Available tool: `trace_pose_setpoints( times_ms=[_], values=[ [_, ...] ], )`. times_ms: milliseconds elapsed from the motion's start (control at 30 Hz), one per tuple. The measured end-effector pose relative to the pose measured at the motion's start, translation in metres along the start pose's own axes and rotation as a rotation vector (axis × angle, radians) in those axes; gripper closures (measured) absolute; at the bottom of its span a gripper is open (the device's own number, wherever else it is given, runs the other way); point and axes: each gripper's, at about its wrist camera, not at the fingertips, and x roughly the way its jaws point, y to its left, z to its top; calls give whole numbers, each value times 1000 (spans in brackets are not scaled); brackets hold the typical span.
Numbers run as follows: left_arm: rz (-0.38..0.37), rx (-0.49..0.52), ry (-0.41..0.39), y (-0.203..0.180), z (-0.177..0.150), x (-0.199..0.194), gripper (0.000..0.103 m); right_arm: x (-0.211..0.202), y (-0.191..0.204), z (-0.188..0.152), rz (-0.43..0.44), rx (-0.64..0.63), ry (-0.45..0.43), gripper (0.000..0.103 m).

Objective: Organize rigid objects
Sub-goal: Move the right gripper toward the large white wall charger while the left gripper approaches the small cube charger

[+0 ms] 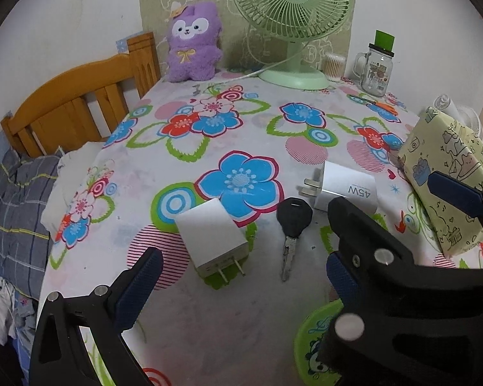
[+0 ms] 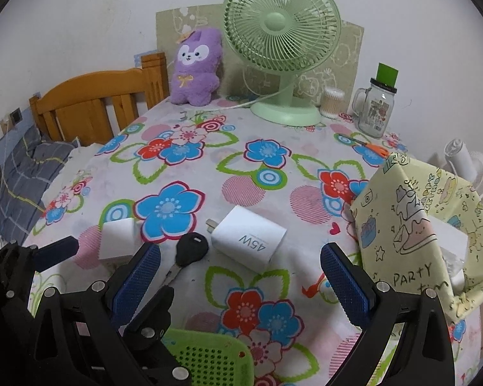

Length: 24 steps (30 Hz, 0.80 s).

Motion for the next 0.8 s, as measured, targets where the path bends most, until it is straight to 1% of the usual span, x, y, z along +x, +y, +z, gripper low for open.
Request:
trace_pose_setpoints(
  times_ms=[133,200,367,533,600,667,800],
  values=[
    [-7,-9,14,-5,1,6,3,10,-5,1,-9,-9,10,2],
    [-10,-12,20,-8,1,10,6,15,-7,1,-9,-12,16,2],
    [16,-1,14,-16,3,16,7,24,-11,1,1,-7,31,2],
    [52,4,13,-23,3,16,14,31,-14,0,3,-10,39,3],
    [42,1,7,-24,3,16,14,32,-15,1,9,-7,39,3],
    [46,6,7,-25,5,19,14,35,-17,2,8,-2,43,3],
    [57,-7,31,-22,8,29,16,41,-19,1,9,4,55,3]
  ],
)
